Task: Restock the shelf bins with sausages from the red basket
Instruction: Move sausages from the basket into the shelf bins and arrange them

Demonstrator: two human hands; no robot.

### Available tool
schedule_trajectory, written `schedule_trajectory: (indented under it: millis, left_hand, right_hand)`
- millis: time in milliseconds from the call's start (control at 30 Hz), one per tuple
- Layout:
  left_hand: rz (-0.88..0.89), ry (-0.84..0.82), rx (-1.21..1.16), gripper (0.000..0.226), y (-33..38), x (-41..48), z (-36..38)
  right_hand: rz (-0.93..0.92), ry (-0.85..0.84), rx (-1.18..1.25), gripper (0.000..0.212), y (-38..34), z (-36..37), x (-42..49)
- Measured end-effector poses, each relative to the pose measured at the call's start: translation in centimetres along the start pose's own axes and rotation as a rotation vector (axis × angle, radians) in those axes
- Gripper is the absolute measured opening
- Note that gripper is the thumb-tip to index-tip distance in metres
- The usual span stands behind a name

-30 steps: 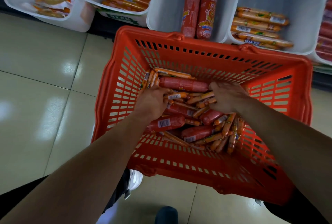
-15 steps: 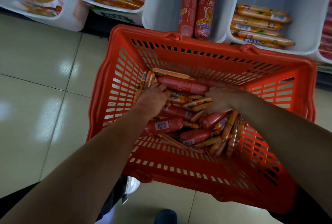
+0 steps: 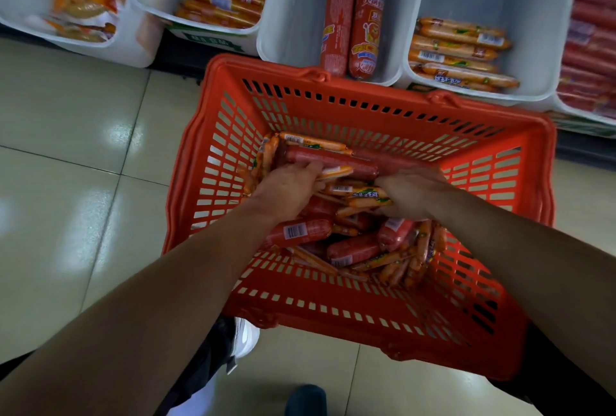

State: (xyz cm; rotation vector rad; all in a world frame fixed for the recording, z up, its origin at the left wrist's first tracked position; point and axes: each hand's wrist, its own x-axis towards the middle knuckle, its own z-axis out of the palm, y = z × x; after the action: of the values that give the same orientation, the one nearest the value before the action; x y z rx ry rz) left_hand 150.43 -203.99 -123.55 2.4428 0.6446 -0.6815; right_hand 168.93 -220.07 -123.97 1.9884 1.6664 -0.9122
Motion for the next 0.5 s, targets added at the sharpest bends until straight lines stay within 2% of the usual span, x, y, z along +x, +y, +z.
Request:
schedule_trajectory:
  millis: [133,200,300,500]
  left_hand:
    - [-0.118,-0.019,-0.079,0.028,0.5,-1.0,-2.0]
    - [-0.166,-0.025,-0.11,0.036,0.8,-1.8,-3.3]
    - [-0.173,-0.06,-0.12,0.05,1.0,-3.2,-5.4]
    - [-0.143,-0.043,-0.021,0.061,2.4,-6.4,-11.0]
  right_hand:
    - [0.018,0.016,0.092,0.023,0.3,-1.2,-1.8]
    - [0.038,0.006,0.133,0.015,0.5,-2.4,-3.4]
    - [0.057,0.013,0.131,0.017,0.5,-4.3,-5.9]
    - [0.064,0.132,0.076,0.023,1.6,-10.0,-11.6]
